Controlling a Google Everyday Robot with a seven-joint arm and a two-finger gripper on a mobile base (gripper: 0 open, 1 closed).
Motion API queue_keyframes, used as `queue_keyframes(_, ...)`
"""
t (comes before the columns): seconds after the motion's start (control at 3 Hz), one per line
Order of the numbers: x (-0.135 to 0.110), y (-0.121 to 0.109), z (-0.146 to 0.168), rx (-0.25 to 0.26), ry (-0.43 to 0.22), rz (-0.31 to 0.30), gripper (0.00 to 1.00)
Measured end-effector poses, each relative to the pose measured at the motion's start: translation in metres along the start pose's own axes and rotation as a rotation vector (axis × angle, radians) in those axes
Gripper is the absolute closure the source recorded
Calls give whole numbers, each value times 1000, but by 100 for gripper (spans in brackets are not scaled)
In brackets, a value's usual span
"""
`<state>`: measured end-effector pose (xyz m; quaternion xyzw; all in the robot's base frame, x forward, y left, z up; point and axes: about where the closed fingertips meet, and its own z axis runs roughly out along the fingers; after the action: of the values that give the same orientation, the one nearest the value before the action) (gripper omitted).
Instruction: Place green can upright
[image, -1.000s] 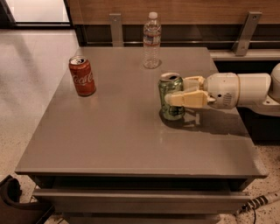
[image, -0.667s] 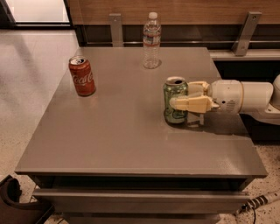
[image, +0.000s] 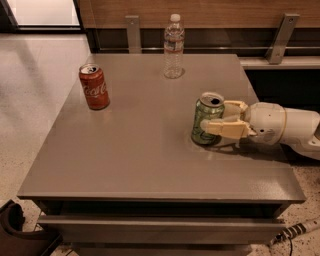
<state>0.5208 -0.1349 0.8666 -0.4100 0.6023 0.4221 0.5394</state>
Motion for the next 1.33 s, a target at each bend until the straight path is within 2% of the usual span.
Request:
queue_keyframes(0.33,-1,1,2,-5,0,-1,86)
queue_keyframes(1.0,-2,2,7,-14,0,-3,40)
queue_keyframes(1.33,-3,4,10,-20,0,-4,8)
